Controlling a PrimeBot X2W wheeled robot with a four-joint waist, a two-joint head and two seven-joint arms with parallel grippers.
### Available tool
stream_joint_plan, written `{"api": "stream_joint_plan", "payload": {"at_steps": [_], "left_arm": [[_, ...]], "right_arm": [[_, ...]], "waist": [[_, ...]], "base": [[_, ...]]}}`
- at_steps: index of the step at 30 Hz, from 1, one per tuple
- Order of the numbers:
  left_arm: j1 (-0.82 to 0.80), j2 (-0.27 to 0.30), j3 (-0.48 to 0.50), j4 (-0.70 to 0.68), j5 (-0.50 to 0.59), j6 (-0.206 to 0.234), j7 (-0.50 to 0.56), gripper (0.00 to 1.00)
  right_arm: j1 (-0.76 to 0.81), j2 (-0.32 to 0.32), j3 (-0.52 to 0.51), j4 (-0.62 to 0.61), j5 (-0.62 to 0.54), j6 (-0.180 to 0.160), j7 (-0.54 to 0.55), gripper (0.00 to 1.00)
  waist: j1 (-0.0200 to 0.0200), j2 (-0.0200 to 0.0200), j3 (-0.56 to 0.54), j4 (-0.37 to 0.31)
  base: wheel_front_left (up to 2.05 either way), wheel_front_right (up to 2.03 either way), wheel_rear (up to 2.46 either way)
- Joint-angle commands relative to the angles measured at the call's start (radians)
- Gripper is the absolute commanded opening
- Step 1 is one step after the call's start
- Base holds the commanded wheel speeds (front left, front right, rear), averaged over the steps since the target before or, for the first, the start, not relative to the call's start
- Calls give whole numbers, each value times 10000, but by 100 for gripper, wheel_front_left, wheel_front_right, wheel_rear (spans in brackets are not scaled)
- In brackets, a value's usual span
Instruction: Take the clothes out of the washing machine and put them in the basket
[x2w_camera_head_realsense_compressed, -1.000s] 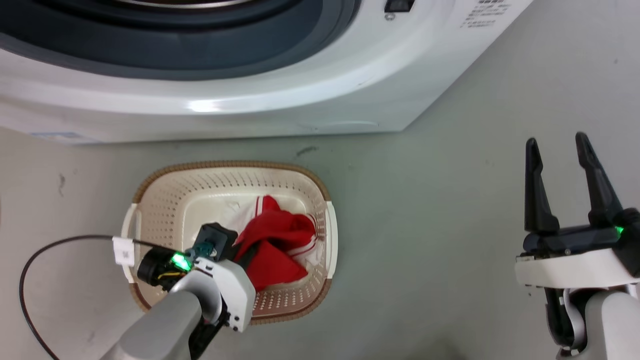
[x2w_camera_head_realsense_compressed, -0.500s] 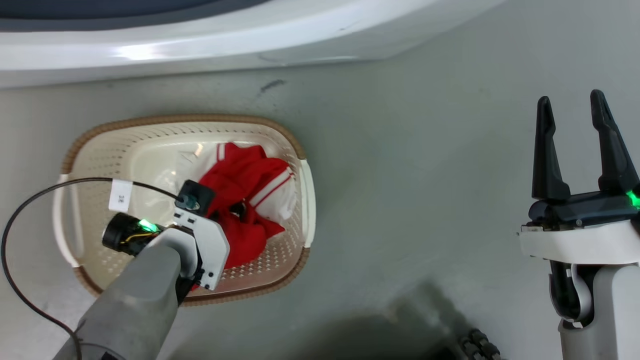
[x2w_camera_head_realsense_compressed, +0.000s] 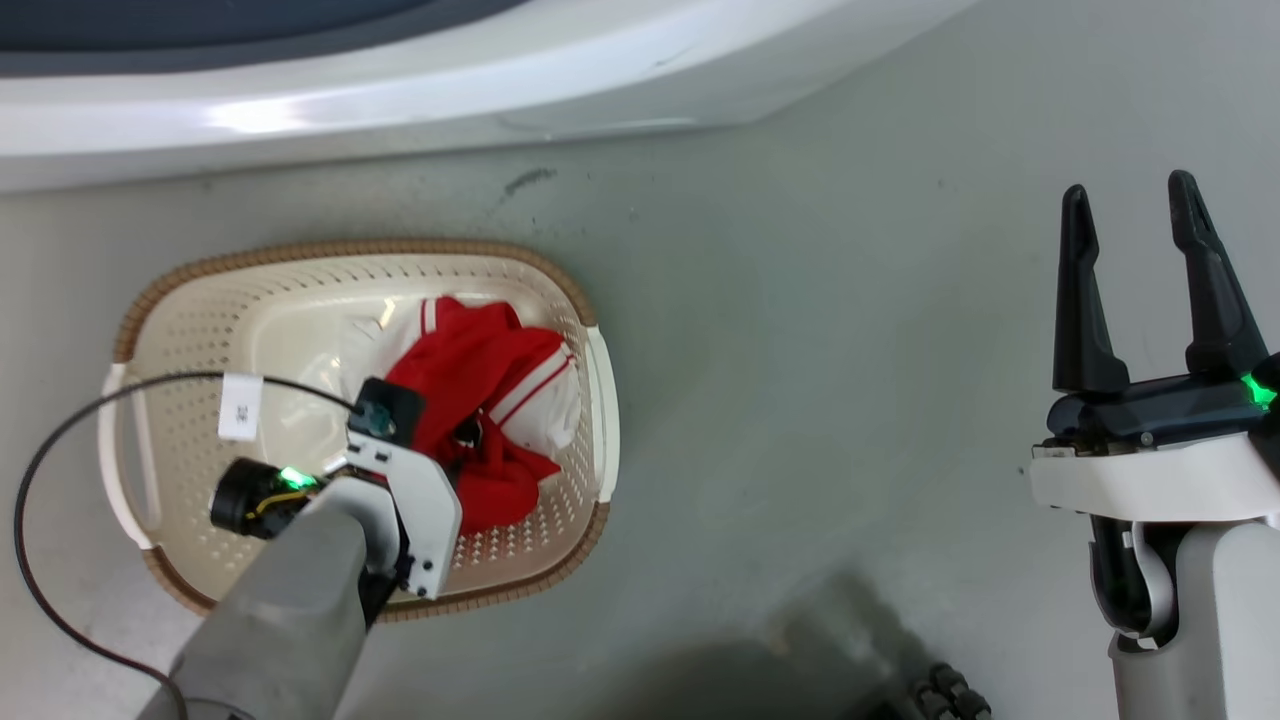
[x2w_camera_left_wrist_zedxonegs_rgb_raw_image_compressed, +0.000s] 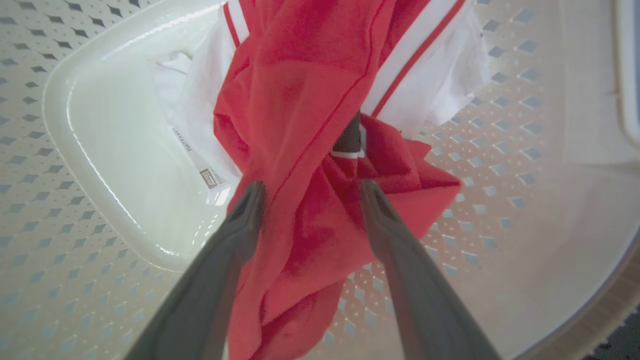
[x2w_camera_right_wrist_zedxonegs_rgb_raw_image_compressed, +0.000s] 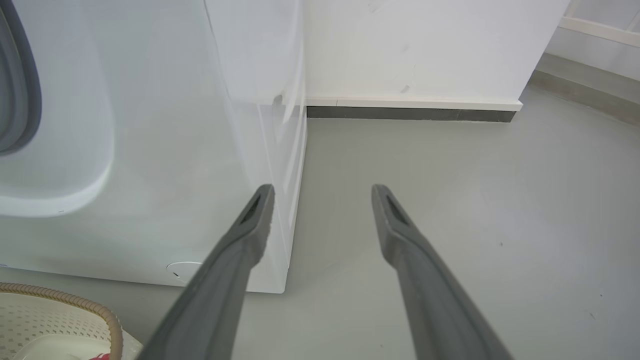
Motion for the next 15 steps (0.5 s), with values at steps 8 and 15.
{"api": "stream_joint_plan", "payload": {"at_steps": [8,15], "left_arm": [[924,-477,-160,-31,-151,-73,-1464,100],[1563,-355,109,-559,-374,-81,-2037,100]], "right_arm": [[485,13,24,245,-276,-7,-21,100],[1097,11,38,411,-519,-7,-21,100]], "waist": [[-1,0,-1800,402],[-1,0,-3087,744]], "base": [[0,0,0],[0,0,0]]}}
